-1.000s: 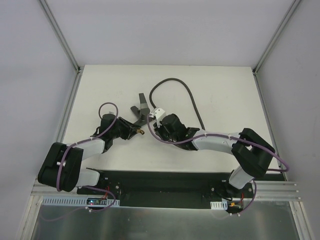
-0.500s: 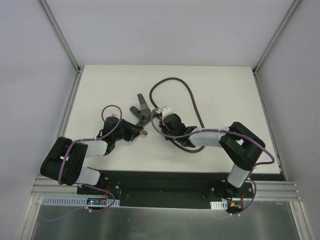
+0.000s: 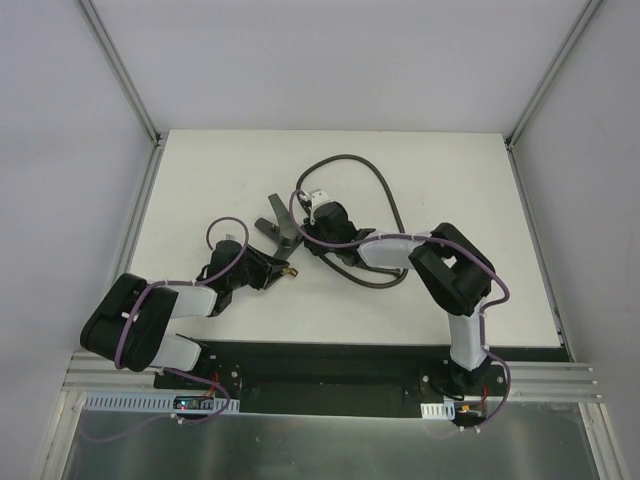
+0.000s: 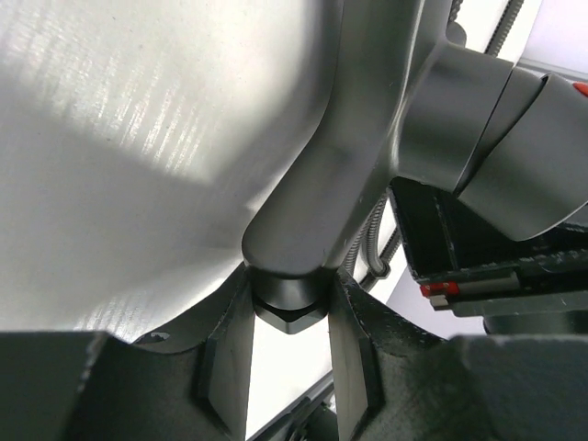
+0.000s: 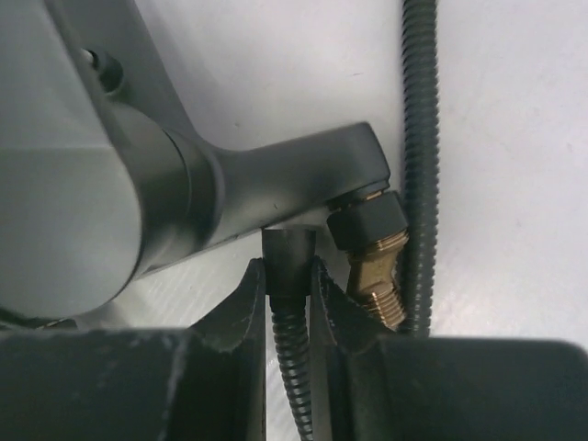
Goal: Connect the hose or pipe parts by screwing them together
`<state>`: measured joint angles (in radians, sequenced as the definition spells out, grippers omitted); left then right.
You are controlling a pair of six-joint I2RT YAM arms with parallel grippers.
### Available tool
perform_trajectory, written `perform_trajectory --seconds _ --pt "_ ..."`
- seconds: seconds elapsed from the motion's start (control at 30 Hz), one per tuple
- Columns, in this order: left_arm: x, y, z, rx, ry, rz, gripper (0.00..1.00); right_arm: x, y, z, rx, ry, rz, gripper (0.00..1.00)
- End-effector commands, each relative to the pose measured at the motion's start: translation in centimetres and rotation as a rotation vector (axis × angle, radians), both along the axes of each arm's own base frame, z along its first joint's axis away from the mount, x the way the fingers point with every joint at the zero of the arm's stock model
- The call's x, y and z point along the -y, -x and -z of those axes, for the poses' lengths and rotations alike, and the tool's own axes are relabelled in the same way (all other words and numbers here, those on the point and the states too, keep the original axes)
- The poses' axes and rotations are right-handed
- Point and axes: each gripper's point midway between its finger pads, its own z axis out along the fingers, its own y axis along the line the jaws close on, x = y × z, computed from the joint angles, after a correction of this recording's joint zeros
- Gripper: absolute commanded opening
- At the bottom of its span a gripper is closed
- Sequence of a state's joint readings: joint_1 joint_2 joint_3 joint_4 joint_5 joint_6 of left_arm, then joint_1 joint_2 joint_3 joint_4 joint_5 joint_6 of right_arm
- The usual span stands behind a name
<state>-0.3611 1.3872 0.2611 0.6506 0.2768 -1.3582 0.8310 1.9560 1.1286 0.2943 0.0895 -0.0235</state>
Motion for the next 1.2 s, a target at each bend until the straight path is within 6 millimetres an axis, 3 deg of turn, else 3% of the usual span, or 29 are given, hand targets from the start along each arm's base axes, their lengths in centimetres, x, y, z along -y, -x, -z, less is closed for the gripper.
perform_trajectory --seconds 0.0,0.13,0.27,0.4,0.5,0.6,0.67,0.7,0.73,0.8,0.83,0.93,0.97,1.03,1.17 --pt "0.6 0.0 -0.4 0.023 0.021 0.015 0.00 -2.9 -1.4 -1.0 -0.005 -0.082 -0.038 0.01" --pt "1.1 -0.3 -0.1 0.024 0.038 0.021 0.00 -4.1 -2.2 -0.4 -0.029 -0.085 -0.068 0.01" --pt "1.4 -1.1 0.0 0.034 0.067 0.006 0.00 -6.1 -3.1 -1.6 -0.032 -0.138 -0.139 0.01" --pt "1.9 -2.2 -0.2 0.065 0.097 -0.004 0.00 -6.8 -3.4 -1.6 -0.043 -0.129 -0.188 0.01" --pt "2.0 -2.8 -0.6 0.091 0.111 -0.021 0.00 -6.0 -2.9 -1.6 -0.052 -0.100 -0.203 0.01" --pt "1.8 -3.4 -1.3 0.121 0.104 -0.040 0.00 -3.5 -2.1 -1.8 -0.036 -0.070 -0.191 0.01" --pt "1.5 -3.8 -1.5 0.141 0.089 -0.055 0.00 -2.3 -1.8 -2.4 -0.018 -0.095 -0.210 0.01" --pt "1.4 -4.0 -1.9 0.152 0.088 -0.058 0.00 -1.8 -1.6 -4.0 0.024 -0.108 -0.229 0.01" --pt "1.6 -4.2 -2.1 0.156 0.085 -0.055 0.00 -0.4 -1.0 -3.0 0.028 -0.084 -0.228 0.01" --pt "1.7 -4.4 -2.6 0.170 0.087 -0.052 0.00 0.6 -0.5 -3.8 0.090 -0.047 -0.263 0.01" --pt "1.8 -4.6 -2.7 0.174 0.089 -0.050 0.00 1.3 0.2 -3.1 0.085 -0.019 -0.284 0.01" --pt "1.9 -4.8 -3.1 0.179 0.098 -0.050 0.00 1.6 1.0 -4.0 0.173 0.000 -0.342 0.01" --pt "2.0 -4.7 -3.1 0.175 0.099 -0.048 0.00 2.7 2.1 -2.5 0.175 0.027 -0.345 0.01" --pt "2.1 -4.7 -3.3 0.178 0.103 -0.042 0.00 2.6 2.5 -4.5 0.295 0.015 -0.338 0.01" --pt "2.4 -4.7 -3.3 0.166 0.112 -0.021 0.00 2.9 4.5 -3.9 0.367 0.066 -0.383 0.01"
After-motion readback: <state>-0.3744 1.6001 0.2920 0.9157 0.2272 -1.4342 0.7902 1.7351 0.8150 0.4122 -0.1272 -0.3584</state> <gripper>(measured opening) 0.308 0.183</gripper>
